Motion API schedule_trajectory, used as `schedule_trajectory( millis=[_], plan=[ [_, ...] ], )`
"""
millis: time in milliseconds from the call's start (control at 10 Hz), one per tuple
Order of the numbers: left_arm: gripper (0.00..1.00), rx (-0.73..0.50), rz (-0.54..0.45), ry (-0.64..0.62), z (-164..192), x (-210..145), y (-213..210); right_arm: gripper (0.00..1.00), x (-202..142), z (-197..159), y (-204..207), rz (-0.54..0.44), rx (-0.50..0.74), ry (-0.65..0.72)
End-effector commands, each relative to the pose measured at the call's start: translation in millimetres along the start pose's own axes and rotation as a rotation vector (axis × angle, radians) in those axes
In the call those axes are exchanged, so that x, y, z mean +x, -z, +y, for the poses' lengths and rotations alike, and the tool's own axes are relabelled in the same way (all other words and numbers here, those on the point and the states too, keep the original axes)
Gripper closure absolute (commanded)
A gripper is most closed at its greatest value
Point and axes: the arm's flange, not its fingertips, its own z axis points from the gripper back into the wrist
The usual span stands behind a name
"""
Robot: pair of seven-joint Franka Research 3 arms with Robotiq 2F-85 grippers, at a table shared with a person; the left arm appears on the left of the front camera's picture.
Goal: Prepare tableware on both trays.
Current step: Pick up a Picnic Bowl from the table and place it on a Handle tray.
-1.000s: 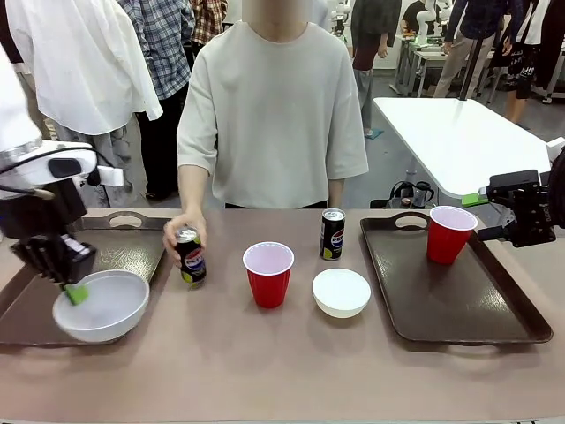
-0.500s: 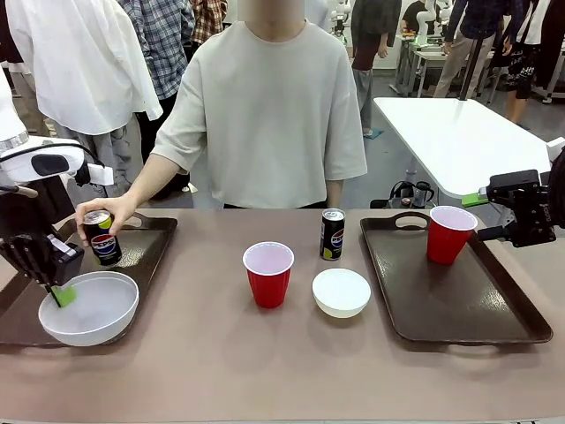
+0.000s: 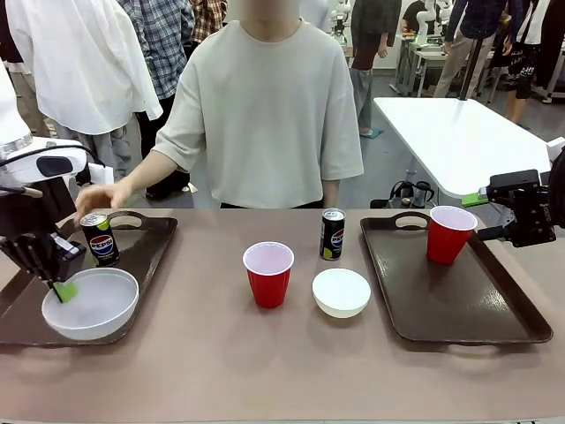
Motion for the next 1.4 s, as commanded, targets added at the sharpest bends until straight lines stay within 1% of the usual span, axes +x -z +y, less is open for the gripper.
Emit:
schedule_trajectory(
  millis=[0, 200, 400, 500, 800, 1000, 1200, 1300],
  plan=[
    [0.96, 0.097, -0.069, -0.130, 29, 28, 31, 0.00, 3, -2, 3, -0.013, 0.028, -0.007],
    [0.96, 0.139, -0.066, -0.178, 59, 41, 55, 0.00, 3, -2, 3, -0.013, 0.028, -0.007],
    [0.96, 0.112, -0.072, -0.211, 86, 44, 75, 0.00, 3, -2, 3, -0.013, 0.028, -0.007],
    [0.96, 0.101, -0.071, -0.234, 92, 42, 86, 0.00, 3, -2, 3, -0.013, 0.028, -0.007],
    [0.96, 0.123, -0.097, -0.322, 111, 47, 114, 0.00, 3, -2, 3, -0.013, 0.028, -0.007],
    [0.96, 0.132, -0.066, -0.353, 116, 50, 131, 0.00, 3, -2, 3, -0.013, 0.028, -0.007],
    [0.96, 0.139, -0.048, -0.371, 116, 53, 137, 0.00, 3, -2, 3, -0.013, 0.028, -0.007],
    [0.46, 0.136, -0.035, -0.395, 116, 53, 136, 0.00, 3, -2, 3, -0.013, 0.028, -0.007]
  ],
)
